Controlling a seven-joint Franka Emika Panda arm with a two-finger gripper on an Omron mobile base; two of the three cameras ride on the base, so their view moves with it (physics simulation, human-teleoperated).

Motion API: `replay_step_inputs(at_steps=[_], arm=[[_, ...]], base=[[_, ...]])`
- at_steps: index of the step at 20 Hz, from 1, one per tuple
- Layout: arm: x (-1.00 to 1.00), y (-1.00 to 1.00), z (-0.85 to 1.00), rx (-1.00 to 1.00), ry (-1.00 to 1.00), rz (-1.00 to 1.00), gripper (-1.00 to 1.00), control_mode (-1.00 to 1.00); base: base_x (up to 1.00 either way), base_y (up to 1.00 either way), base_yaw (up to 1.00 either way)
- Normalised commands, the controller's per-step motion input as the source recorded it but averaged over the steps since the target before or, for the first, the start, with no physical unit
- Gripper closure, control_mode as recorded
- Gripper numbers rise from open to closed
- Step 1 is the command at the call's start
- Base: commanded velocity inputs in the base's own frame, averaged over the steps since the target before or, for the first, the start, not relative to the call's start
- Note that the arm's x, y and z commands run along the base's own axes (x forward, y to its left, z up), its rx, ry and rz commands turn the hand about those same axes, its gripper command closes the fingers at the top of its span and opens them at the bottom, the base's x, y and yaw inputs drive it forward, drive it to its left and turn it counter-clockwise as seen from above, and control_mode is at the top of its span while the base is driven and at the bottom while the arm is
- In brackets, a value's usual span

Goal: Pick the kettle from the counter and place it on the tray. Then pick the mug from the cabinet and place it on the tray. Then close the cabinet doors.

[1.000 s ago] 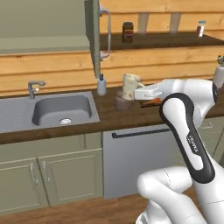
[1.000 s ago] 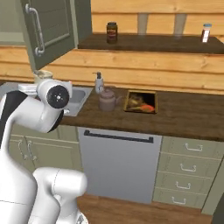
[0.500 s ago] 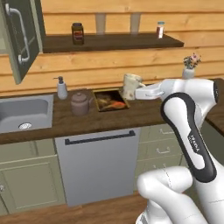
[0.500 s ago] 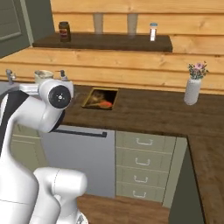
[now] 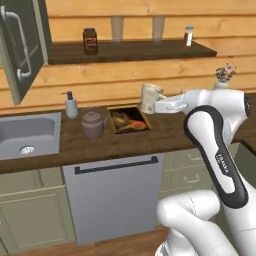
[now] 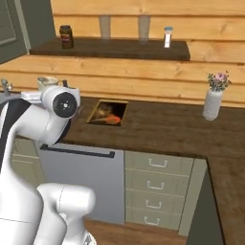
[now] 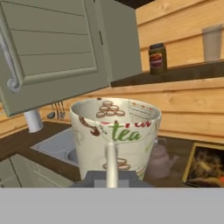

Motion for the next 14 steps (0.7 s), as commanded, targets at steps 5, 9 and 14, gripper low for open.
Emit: replay_step_inputs(at_steps=[5,9,14], arm=[[0.0,0.0,0.0,0.0,0.0,0.0,1.0,1.0],[0.0,0.0,0.0,0.0,0.0,0.0,1.0,1.0],[0.0,0.0,0.0,0.0,0.0,0.0,1.0,1.0]], base=[[0.53,0.24,0.0],[0.61,0.34,0.0],[0.63,0.49,0.01]])
